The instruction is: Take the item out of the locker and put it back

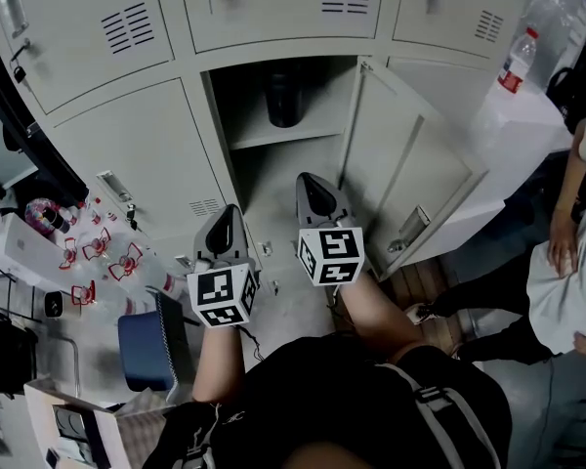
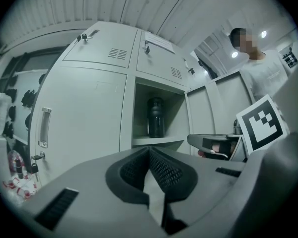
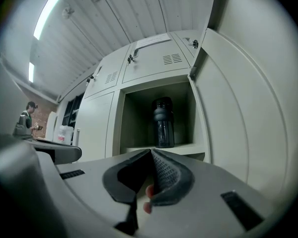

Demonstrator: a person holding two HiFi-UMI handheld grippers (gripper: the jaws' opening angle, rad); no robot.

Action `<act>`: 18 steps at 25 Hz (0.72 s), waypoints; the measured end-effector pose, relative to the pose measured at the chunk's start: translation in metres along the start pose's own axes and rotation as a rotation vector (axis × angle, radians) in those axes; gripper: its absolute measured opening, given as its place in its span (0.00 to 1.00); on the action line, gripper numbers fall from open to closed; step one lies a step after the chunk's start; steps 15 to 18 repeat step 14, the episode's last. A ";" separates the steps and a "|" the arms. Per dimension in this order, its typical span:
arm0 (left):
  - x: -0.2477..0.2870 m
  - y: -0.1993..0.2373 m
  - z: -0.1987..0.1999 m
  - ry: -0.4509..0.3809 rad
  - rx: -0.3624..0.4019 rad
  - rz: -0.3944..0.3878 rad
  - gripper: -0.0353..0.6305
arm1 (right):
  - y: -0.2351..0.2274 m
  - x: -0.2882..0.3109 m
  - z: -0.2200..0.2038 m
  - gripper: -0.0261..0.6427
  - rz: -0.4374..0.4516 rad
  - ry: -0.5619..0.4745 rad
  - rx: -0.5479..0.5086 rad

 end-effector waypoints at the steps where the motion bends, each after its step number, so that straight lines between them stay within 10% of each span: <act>1: -0.001 -0.001 0.001 -0.002 0.002 -0.001 0.07 | 0.000 -0.001 0.000 0.05 0.001 0.000 0.003; 18: -0.017 -0.007 0.009 -0.025 0.026 0.001 0.07 | 0.009 -0.013 0.012 0.06 0.025 -0.038 -0.004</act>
Point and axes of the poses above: the fingertips, and each gripper's own axes: x forward along the fingers, y to its left, z out of its top, the point moved 9 cm from there along -x, backward along the fingers, and after that the axes turned 10 degrees about -y, right-handed, at the moved point
